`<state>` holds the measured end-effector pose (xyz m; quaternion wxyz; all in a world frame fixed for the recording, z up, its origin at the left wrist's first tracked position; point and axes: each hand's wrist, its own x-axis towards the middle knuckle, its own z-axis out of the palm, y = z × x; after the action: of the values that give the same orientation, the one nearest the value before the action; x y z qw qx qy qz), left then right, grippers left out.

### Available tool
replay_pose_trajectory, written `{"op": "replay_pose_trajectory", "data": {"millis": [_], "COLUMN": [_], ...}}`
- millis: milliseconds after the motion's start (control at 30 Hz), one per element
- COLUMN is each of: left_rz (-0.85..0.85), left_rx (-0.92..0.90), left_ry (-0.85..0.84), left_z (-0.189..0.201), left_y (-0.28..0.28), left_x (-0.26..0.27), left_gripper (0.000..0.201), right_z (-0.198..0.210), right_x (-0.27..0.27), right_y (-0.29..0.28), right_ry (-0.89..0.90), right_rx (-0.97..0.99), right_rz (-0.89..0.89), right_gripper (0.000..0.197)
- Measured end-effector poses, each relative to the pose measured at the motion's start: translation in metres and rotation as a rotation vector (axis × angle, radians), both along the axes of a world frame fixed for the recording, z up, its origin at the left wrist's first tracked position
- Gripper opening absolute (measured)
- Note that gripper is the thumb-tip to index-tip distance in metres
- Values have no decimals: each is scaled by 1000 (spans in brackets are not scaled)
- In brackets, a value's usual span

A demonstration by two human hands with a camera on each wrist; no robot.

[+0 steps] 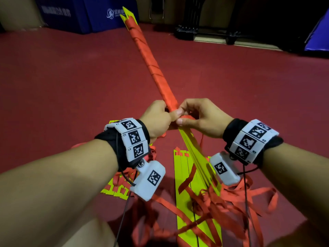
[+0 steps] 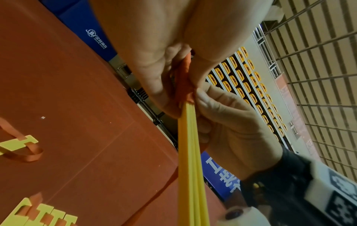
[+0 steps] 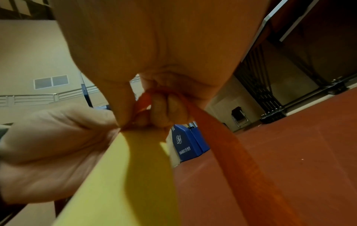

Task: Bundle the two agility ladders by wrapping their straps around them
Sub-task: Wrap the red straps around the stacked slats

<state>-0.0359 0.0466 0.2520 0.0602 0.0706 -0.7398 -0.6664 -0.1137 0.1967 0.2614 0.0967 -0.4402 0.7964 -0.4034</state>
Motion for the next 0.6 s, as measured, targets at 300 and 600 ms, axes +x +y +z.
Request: {"op": "replay_pose_trajectory", "data": {"millis": [300,600], "left_rz": [28,47], "left_rx": [-20,38], "left_ry": [8,-30], "left_z": [-5,-3], "left_y": [-5,-6], "left_x": [-3,-7], "left_gripper": [24,22], "right_z": [5,6], "right_x": [-3,-7], "right_y": [6,14], "right_ry": [-66,33], "right_rx": [15,190], "right_rz": [-67,-60], "right_gripper": [19,19]}}
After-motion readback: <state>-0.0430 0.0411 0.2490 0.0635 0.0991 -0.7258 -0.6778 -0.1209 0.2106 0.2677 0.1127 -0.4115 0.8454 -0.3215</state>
